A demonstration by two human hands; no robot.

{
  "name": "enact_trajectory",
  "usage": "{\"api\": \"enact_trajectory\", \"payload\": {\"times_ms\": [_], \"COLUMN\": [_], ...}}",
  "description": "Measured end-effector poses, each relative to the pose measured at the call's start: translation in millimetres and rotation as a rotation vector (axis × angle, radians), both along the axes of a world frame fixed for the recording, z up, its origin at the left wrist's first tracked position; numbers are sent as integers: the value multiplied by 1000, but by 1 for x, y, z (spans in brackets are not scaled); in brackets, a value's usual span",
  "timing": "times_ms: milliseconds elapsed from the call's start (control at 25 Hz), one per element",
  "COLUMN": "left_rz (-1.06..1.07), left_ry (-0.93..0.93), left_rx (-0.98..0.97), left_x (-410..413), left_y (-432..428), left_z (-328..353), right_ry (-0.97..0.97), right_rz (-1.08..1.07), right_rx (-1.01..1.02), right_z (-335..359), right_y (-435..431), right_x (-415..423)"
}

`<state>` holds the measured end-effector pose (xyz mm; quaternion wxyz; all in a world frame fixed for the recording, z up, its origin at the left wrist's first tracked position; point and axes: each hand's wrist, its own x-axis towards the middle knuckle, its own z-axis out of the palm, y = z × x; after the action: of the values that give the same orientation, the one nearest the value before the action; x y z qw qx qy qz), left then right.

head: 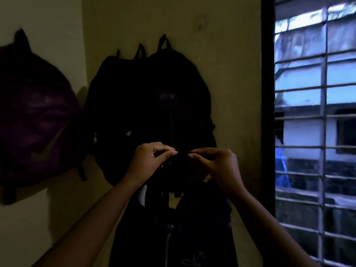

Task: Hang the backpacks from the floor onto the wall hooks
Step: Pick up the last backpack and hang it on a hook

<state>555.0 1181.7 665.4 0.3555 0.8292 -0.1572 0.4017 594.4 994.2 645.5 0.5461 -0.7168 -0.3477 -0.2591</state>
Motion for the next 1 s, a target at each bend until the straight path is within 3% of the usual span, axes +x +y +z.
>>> {"api": "enact_trajectory", "payload": {"times_ms": [240,480,800,1000], "left_rz": [55,101,235,305], "left_ry": [-252,-418,-524,-705], "left_rx": [108,88,40,72], "left_x": [61,119,190,226], "left_y": [-5,-25,-41,-40], "left_z": [119,206,279,330], "right_ry": [-232,-438,-569,-665], "right_rz": [-127,-218,-353,-340], "right_rx": [51,39,8,156], "right_z": [123,218,293,342], "right_y": [-1,-15,-10,2], "right_x": [67,123,190,222]}}
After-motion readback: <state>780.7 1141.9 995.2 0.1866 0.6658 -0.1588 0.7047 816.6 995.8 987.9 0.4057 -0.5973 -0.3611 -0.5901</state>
